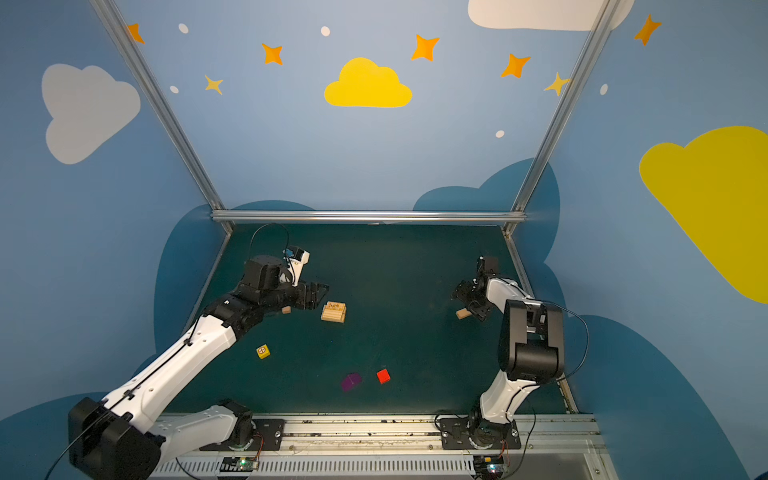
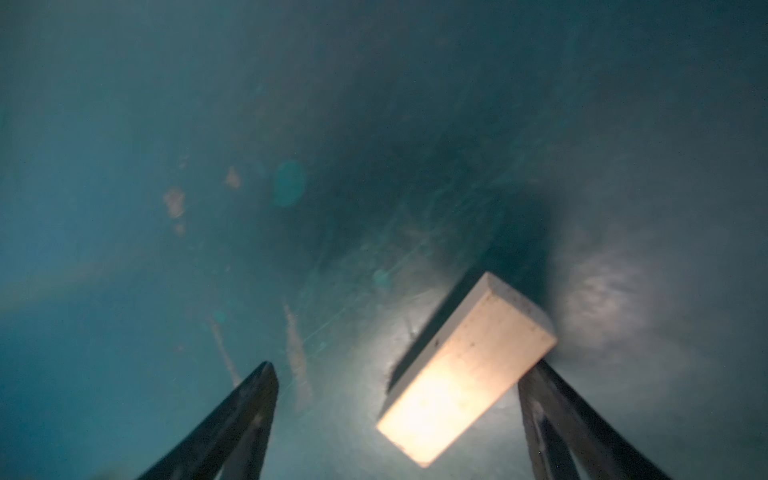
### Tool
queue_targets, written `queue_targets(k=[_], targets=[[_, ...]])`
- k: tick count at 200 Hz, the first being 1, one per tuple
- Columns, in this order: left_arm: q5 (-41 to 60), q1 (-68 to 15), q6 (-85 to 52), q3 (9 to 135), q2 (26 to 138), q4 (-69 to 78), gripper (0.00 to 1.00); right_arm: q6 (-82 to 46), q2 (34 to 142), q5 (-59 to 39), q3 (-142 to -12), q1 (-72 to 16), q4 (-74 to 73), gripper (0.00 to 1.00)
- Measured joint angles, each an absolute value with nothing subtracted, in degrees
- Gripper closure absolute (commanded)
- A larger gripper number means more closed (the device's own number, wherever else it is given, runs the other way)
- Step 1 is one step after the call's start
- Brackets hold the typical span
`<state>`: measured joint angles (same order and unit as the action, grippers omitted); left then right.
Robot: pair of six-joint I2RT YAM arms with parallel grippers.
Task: Build the wood block tower
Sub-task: 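Lower the right gripper onto the small plain block marked 58 and close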
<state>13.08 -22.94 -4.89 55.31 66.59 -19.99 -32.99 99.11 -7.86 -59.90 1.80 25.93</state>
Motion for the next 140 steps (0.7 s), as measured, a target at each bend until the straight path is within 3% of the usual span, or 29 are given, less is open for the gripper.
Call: queue_targets(k=[43,140], targets=[[13.4,-22.9,-4.9,55.3,66.6,-20.0,0.19,-32.6,101.2,-8.8,-61.1,-2.2,26.0,0.17],[13.9,-22.9,-4.9,55.3,66.6,-20.0,0.19,-30.8,102.2,0.2,-62.8,-3.5,28.6,0.44]])
